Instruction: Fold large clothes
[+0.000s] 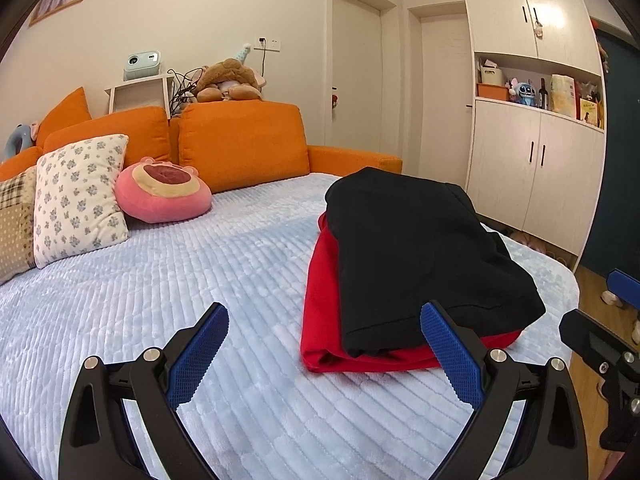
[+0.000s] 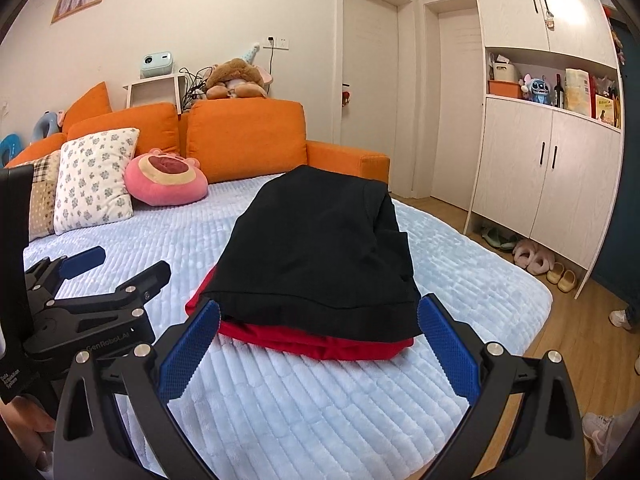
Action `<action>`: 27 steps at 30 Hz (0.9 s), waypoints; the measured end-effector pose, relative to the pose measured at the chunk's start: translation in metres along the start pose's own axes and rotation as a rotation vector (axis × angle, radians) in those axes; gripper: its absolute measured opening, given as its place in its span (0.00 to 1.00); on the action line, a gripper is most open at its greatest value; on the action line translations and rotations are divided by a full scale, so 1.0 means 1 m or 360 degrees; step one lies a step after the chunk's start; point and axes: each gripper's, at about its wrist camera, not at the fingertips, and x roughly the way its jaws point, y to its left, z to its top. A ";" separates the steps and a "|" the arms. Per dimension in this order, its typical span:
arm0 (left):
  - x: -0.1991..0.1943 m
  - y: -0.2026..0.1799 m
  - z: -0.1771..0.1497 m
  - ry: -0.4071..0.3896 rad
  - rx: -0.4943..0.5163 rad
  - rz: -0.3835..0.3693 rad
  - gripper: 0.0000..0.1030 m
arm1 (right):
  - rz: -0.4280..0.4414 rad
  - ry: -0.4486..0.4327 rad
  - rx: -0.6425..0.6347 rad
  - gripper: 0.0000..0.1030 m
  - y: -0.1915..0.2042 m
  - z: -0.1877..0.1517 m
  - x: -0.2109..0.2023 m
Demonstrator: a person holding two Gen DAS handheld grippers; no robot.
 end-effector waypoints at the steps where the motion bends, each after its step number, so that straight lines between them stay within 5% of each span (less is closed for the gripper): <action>1: 0.000 0.000 0.000 -0.0001 0.0000 -0.0003 0.95 | -0.0001 0.0000 -0.0004 0.95 0.001 -0.001 0.000; 27: 0.007 0.001 -0.005 0.0035 -0.0010 -0.0014 0.95 | -0.0032 0.0026 -0.0030 0.95 0.004 -0.002 0.006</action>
